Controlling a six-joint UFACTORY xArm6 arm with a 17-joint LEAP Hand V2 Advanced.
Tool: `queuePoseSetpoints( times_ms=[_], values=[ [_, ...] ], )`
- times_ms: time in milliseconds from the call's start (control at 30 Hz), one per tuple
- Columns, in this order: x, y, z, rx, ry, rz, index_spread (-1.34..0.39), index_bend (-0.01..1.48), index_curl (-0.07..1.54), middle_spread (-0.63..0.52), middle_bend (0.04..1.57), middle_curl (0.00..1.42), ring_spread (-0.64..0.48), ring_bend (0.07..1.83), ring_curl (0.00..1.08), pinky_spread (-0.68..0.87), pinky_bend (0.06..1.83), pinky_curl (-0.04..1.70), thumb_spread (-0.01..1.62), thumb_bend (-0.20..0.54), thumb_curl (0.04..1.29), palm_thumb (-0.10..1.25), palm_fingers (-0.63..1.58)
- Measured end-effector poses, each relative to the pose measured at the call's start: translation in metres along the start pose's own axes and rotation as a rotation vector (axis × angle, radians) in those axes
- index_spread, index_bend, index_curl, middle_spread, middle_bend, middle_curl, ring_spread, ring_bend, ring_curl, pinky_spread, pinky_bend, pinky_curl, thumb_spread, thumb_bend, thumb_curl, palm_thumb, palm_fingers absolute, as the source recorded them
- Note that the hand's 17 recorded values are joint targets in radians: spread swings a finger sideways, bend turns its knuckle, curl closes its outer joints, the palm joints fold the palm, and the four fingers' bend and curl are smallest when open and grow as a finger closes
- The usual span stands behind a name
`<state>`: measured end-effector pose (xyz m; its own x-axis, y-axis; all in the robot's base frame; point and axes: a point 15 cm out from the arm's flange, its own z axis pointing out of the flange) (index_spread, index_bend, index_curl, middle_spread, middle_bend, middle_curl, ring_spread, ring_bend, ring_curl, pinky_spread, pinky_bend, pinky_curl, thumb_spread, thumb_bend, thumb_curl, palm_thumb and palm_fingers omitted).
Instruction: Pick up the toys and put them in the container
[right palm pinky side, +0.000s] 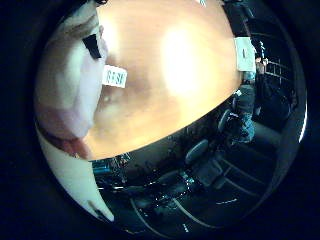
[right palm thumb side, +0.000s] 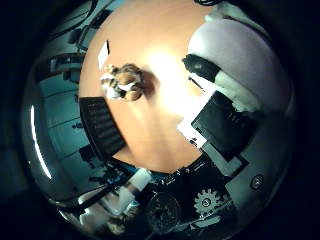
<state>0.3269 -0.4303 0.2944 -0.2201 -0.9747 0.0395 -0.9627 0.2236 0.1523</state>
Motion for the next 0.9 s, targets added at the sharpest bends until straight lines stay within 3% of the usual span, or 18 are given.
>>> queuePoseSetpoints(
  times_ms=[233,433,900],
  values=[
    [-0.072,0.036,-0.118,0.084,0.068,-0.087,-0.33,1.01,0.99,-0.20,1.28,0.97,-0.25,1.40,0.78,-0.25,1.19,1.00,0.88,-0.015,0.66,1.08,0.93],
    [-0.183,0.070,-0.200,0.171,0.112,-0.259,-0.33,1.01,1.02,-0.20,1.29,0.98,-0.25,1.40,0.80,-0.26,1.18,1.05,0.87,-0.017,0.70,1.07,0.92],
    [-0.400,0.138,-0.256,0.290,0.105,-0.510,-0.34,0.97,1.06,-0.20,1.28,1.00,-0.24,1.39,0.81,-0.28,1.14,1.11,0.87,-0.014,0.75,1.06,0.92]
  ],
)
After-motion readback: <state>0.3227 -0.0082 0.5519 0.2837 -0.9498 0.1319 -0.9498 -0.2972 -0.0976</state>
